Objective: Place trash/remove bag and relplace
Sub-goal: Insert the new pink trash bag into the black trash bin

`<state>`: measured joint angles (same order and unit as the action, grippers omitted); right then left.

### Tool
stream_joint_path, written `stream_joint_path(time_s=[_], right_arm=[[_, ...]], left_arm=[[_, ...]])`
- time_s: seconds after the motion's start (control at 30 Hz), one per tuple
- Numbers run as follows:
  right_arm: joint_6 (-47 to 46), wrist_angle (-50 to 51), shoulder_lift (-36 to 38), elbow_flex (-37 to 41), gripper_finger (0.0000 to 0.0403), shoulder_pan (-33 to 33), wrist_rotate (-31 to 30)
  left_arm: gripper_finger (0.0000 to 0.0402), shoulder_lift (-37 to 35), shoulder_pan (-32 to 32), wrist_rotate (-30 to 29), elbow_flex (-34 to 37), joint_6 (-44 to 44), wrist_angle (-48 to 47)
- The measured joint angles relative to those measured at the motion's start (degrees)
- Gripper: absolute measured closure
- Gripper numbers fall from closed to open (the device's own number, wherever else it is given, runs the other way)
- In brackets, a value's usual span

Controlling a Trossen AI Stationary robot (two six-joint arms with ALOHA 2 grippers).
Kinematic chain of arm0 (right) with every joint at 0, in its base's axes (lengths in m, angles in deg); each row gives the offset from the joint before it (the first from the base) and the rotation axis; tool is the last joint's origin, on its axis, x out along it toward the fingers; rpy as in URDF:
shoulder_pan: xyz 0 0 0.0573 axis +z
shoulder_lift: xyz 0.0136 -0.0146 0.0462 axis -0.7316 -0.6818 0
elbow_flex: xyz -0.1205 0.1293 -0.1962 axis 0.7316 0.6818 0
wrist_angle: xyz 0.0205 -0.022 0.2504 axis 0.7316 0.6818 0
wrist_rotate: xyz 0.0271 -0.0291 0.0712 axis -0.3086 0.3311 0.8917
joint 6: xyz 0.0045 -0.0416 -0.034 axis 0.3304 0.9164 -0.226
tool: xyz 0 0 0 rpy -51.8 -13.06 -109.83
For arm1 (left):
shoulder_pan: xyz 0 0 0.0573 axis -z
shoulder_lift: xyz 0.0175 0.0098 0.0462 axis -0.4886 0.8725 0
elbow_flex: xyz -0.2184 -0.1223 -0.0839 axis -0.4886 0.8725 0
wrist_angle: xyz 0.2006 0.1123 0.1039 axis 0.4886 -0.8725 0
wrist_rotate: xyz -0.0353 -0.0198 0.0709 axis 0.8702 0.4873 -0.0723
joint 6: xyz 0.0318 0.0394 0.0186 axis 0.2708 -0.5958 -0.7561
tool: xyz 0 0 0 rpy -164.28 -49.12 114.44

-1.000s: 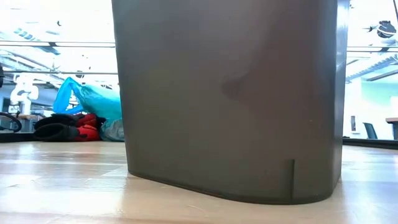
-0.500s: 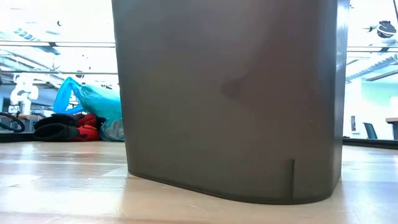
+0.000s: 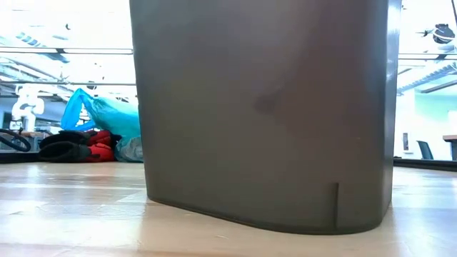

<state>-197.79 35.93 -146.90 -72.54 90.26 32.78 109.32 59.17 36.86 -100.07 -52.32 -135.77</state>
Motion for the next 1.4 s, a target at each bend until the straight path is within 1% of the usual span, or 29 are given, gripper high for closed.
stream_joint_path(time_s=[0.07,0.1,0.17,0.3,0.47,0.57,0.67,0.8,0.9,1.1,1.27,1.33,1.4], right_arm=[[-0.25,0.06,0.00,0.00,0.0403,0.00,-0.43],[-0.22,0.13,0.00,0.00,0.0403,0.00,-1.12],[-0.01,0.54,0.00,0.00,0.0403,0.00,-2.45],[1.17,0.92,0.00,0.00,0.0403,0.00,-2.98],[1.88,1.08,0.02,0.00,0.0403,0.19,-3.31],[1.73,1.00,0.02,0.00,0.0403,0.67,-4.30],[1.16,0.93,0.02,0.00,0.0403,1.48,-4.34],[-1.59,0.93,-0.68,-0.01,0.0403,3.44,-4.76],[-4.16,1.98,-2.01,-0.02,0.0403,4.69,-4.83],[-6.19,0.71,-3.64,-0.02,0.0403,5.31,-5.81],[-6.04,0.51,-3.96,-0.02,0.0403,5.31,-5.95],[-6.00,0.57,-3.96,-0.02,0.0403,5.31,-6.03],[-5.89,0.64,-3.96,-0.02,0.0403,5.31,-6.06]], left_arm=[[0.0402,1.16,0.21,-4.18,0.47,1.96,0.05],[0.0402,1.77,0.21,-5.36,0.72,2.90,0.04],[0.0402,3.00,0.41,-6.51,1.73,4.19,0.55],[0.0402,3.38,2.15,-7.10,4.54,4.64,3.58],[0.0402,3.22,4.91,-7.97,4.67,6.32,3.50],[0.0402,3.19,7.07,-8.86,4.21,9.26,4.21],[0.0402,3.19,9.50,-11.57,4.40,10.72,6.22],[0.0402,3.11,11.72,-16.35,4.53,14.96,5.29],[0.0401,1.24,13.47,-18.59,4.58,16.40,5.34],[0.0402,-2.17,15.35,-18.20,4.58,16.89,3.81],[0.0402,-8.38,16.79,-18.10,4.58,20.86,2.14],[0.0401,-10.92,17.16,-18.38,4.58,20.83,2.94],[0.0402,-13.07,16.92,-21.15,4.58,18.51,6.33]])
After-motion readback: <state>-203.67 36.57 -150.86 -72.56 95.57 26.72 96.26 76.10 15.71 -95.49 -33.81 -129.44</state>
